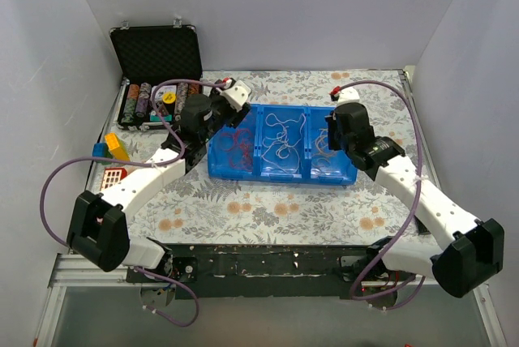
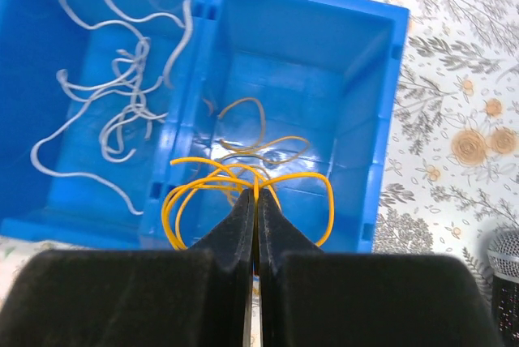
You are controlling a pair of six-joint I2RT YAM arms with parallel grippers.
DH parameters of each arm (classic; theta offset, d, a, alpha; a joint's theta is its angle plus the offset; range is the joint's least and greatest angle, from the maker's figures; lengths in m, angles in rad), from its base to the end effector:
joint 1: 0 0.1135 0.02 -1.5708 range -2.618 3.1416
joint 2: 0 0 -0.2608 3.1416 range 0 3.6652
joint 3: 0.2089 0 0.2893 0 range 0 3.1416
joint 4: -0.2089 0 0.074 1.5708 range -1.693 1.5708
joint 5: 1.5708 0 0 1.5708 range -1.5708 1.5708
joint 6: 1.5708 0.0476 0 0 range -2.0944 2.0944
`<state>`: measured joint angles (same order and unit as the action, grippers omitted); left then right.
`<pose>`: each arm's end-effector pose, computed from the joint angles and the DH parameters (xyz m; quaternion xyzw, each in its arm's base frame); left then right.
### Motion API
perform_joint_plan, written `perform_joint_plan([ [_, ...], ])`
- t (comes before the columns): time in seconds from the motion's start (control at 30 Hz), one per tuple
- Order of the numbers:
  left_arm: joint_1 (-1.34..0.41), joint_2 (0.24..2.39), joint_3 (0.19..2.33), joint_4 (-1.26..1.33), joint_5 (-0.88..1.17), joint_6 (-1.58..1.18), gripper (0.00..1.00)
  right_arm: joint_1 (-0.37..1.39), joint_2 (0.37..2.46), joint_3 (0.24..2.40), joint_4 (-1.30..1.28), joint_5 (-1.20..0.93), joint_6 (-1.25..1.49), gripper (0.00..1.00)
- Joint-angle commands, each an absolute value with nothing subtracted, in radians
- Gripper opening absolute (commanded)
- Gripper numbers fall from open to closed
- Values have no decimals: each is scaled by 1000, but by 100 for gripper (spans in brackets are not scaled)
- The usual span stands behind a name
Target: Untangle the cables
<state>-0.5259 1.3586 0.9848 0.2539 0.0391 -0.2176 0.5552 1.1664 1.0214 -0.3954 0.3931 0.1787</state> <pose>0.3201 -0.1879 0.3064 0.1277 0.7372 -0.2546 0.6127 0.2707 0.1465 0.3110 -0.0652 0.8564 0.0147 0.5120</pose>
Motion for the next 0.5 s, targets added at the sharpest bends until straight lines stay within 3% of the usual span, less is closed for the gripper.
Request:
perform_joint_plan([
  [0.0, -523, 1364, 1078, 154, 51, -209, 64, 479, 1207, 1046, -310, 387, 164, 1],
  [0.17, -518, 1367, 1172, 75, 64, -254, 98, 437, 1275, 1046, -255, 364, 163, 1],
  [0.47, -497, 1327, 1232, -63, 83, -333, 98, 425, 1358, 1075, -213, 367, 164, 1],
])
